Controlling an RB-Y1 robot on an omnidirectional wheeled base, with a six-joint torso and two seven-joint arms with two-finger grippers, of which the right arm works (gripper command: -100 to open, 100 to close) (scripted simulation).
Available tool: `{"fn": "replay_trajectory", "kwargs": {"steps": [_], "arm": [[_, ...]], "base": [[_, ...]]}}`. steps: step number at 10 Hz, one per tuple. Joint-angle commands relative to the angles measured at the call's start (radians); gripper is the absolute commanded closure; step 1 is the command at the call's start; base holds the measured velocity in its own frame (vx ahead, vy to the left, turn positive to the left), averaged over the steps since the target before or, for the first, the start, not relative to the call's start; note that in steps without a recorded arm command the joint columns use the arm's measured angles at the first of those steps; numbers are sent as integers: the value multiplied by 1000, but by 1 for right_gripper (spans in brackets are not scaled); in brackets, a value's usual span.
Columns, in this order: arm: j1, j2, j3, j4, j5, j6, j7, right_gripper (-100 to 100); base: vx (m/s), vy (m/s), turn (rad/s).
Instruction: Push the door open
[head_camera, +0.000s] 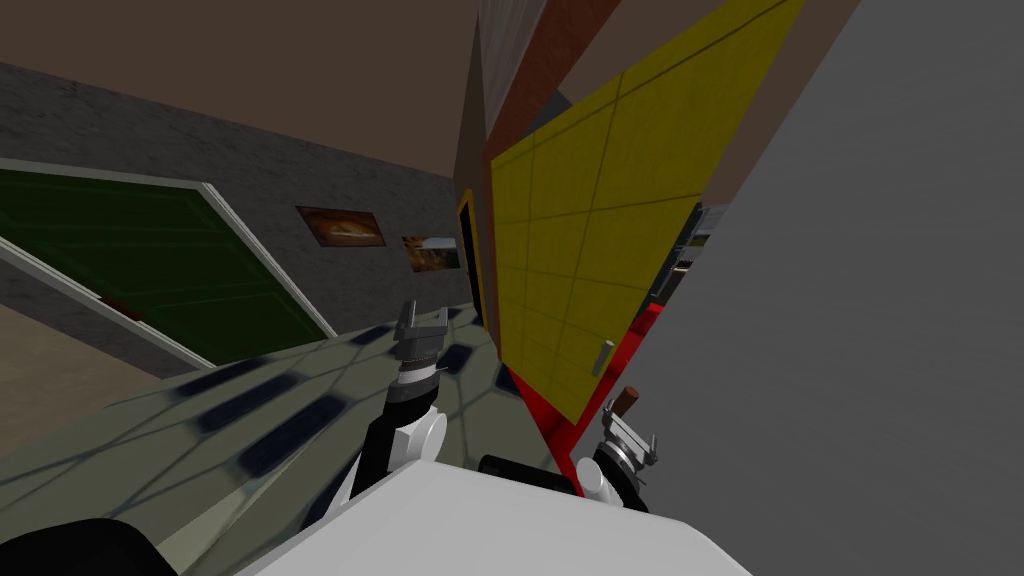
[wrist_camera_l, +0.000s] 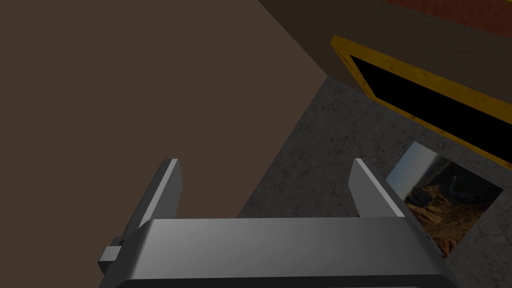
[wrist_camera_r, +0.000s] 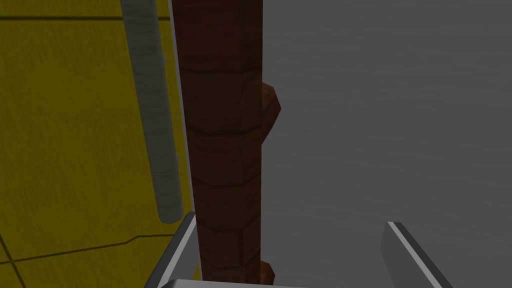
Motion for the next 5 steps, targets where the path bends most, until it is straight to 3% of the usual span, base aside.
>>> {"fn": "replay_trajectory", "kwargs": {"steps": [1, 2, 3, 5], "arm": [[50, -32, -19, -11, -6, -5, 3, 100], [3, -26, -32, 14, -23, -12, -6, 100], [4, -30, -41, 19, -29, -18, -6, 100], [4, -33, -48, 22, -33, -22, -5, 100]], "base": [[-9, 15, 5], [38, -30, 177], [35, -88, 151], [6, -80, 33]]}}
